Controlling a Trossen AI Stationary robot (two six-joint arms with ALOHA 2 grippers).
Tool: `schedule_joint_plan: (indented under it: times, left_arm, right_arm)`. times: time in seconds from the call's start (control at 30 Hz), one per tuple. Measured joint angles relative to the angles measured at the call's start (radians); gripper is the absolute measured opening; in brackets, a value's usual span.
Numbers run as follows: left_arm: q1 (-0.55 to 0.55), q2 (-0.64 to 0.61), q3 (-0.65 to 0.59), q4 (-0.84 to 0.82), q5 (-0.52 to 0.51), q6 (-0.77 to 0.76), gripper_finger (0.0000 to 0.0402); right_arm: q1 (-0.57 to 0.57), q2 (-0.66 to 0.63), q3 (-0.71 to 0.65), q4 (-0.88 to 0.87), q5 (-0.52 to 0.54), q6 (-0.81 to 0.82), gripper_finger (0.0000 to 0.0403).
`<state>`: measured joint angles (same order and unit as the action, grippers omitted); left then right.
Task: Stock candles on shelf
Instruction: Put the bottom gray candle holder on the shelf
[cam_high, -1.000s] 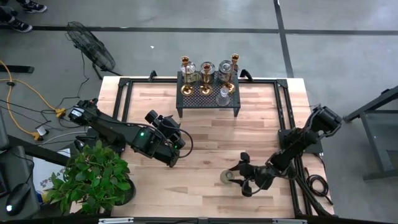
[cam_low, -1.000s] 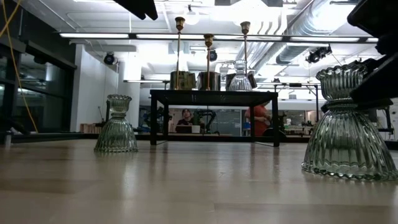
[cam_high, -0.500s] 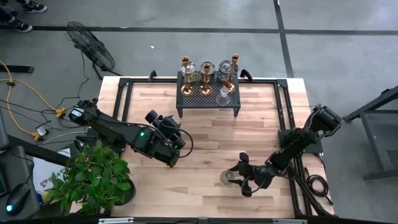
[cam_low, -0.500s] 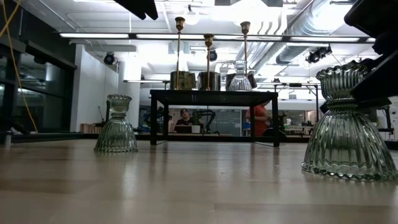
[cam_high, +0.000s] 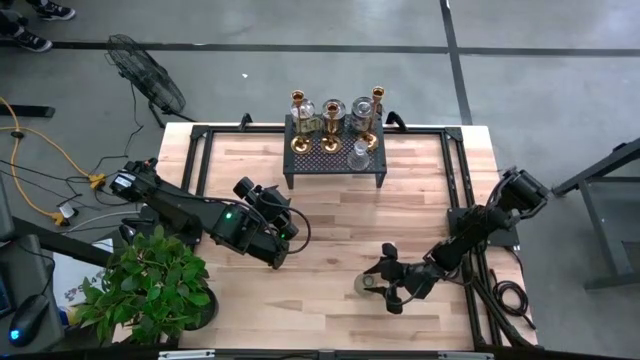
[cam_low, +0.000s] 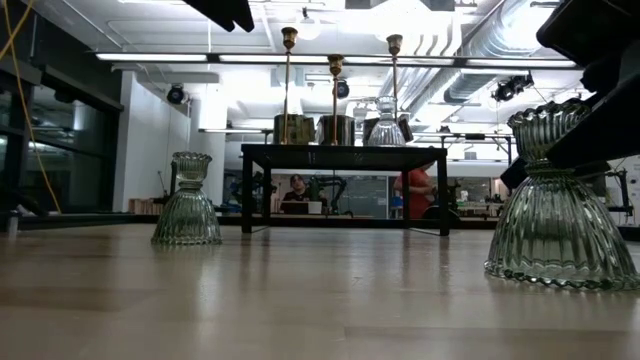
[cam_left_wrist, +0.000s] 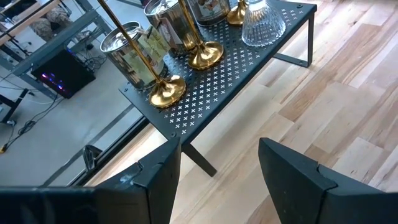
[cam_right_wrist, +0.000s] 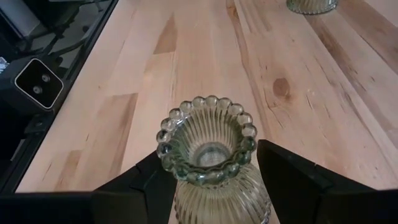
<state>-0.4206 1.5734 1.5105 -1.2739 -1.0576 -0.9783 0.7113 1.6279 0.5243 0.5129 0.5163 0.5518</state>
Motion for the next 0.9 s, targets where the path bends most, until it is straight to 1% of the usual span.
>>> schedule_joint_plan:
  times: [0.2, 0.5, 0.6, 0.8, 0.9]
  left_arm:
    - [0.0, 0.0, 0.0, 0.0, 0.0, 0.001, 0.0209]
    - [0.0, 0.0, 0.0, 0.0, 0.0, 0.001, 0.0209]
    - [0.0, 0.0, 0.0, 0.0, -0.001, 0.001, 0.0209]
    - [0.0, 0.0, 0.0, 0.0, -0.001, 0.002, 0.0209]
    - [0.0, 0.0, 0.0, 0.0, -0.001, 0.002, 0.0209]
  right_arm:
    - [0.0, 0.0, 0.0, 0.0, 0.0, 0.0, 0.0201]
    - [0.0, 0.0, 0.0, 0.001, 0.002, -0.002, 0.014]
    - [0.0, -0.001, 0.0, 0.001, 0.002, -0.002, 0.0127]
    - [0.0, -0.001, 0.0, 0.001, 0.008, -0.002, 0.0127]
    - [-0.001, -0.001, 0.0, 0.017, 0.009, -0.017, 0.012]
